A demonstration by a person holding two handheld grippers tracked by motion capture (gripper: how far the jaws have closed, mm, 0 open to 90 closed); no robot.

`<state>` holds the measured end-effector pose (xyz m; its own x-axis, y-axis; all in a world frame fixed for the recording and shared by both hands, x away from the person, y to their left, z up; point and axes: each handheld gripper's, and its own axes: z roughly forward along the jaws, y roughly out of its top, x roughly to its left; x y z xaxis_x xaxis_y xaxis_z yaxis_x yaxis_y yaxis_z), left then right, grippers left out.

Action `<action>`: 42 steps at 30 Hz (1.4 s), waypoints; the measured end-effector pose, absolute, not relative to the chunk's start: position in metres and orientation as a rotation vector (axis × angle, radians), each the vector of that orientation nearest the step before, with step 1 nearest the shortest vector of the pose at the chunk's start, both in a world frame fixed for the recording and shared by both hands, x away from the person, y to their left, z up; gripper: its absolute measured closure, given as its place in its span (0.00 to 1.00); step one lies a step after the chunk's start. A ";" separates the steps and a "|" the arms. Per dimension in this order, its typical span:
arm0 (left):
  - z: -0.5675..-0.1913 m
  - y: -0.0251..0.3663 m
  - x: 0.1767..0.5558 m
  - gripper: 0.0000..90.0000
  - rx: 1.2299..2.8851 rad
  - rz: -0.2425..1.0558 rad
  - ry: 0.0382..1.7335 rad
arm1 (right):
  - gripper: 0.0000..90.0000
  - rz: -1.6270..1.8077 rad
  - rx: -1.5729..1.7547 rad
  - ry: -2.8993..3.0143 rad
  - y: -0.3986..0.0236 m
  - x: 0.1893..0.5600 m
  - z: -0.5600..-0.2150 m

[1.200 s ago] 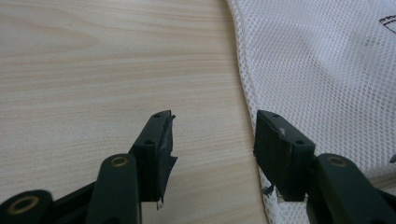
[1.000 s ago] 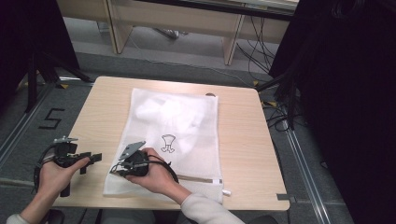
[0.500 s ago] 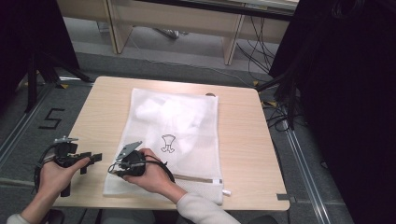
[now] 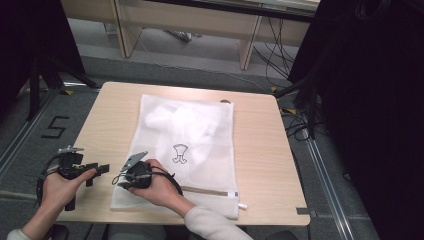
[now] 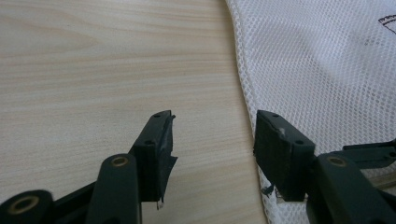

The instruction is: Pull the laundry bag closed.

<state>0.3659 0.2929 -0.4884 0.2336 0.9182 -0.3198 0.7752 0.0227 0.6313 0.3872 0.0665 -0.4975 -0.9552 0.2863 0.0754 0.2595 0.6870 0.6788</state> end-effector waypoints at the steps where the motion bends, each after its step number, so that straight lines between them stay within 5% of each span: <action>1: -0.488 0.293 0.366 0.52 1.775 0.248 1.566 | 0.79 1.136 0.460 2.857 0.068 0.388 -0.498; 14: -0.489 0.294 0.363 0.53 1.751 0.252 1.571 | 0.90 1.077 0.444 2.910 0.079 0.390 -0.504; 42: -0.483 0.284 0.328 0.51 1.767 0.101 1.418 | 0.91 1.155 0.457 2.905 0.076 0.402 -0.476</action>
